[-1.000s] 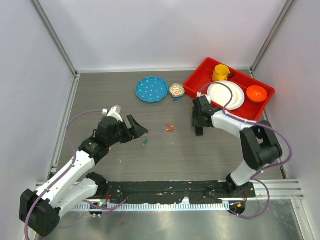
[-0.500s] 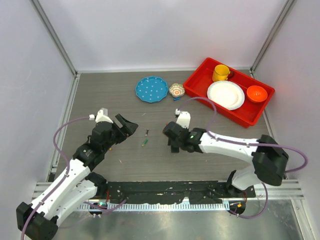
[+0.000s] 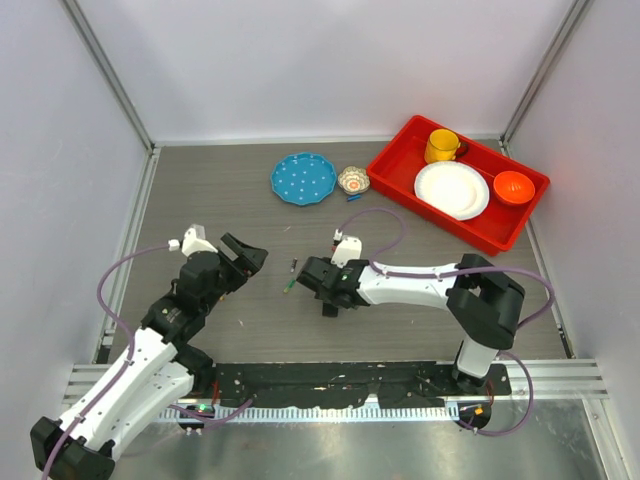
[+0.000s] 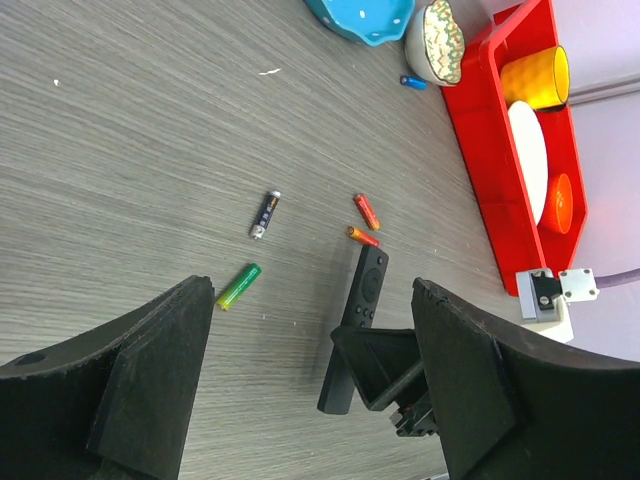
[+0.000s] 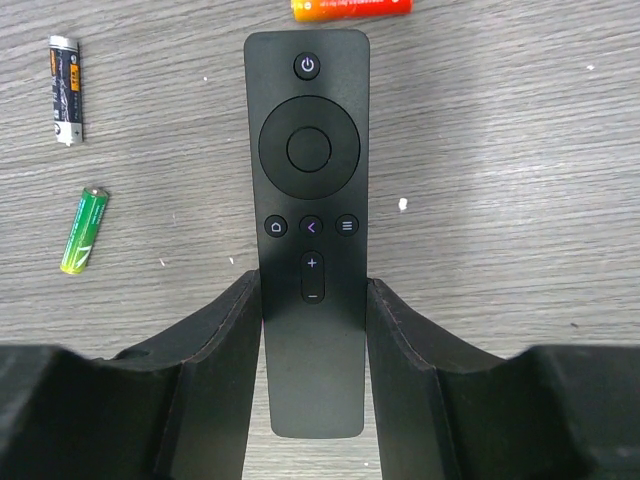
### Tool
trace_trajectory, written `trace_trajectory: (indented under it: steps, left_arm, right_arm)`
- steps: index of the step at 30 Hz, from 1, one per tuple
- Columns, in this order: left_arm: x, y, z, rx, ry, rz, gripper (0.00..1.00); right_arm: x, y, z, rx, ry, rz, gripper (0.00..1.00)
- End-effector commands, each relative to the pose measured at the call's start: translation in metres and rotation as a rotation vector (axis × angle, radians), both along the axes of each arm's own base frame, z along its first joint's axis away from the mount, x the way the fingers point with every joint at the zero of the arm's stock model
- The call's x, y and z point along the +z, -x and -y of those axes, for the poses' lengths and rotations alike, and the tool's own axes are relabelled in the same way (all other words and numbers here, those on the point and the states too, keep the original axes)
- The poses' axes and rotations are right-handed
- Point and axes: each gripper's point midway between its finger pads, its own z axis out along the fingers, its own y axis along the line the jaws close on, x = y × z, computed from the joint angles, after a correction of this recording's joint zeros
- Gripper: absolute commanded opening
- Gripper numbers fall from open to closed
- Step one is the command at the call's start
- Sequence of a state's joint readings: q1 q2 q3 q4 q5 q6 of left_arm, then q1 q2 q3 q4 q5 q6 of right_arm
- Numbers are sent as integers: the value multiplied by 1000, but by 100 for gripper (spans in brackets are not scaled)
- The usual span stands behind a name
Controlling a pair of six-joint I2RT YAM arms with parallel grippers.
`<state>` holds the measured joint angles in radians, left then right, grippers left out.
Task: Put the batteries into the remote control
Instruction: Place the remote control at the center of the board.
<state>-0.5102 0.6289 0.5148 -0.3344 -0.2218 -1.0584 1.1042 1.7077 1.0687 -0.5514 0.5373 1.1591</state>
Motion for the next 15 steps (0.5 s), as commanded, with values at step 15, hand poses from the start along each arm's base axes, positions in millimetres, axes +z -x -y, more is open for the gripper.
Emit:
trace_trajectory:
  steps: [15]
  left_arm:
    - [-5, -1, -1, 14, 7, -5, 84]
  right_arm:
    - [-17, 7, -22, 20, 4, -34, 17]
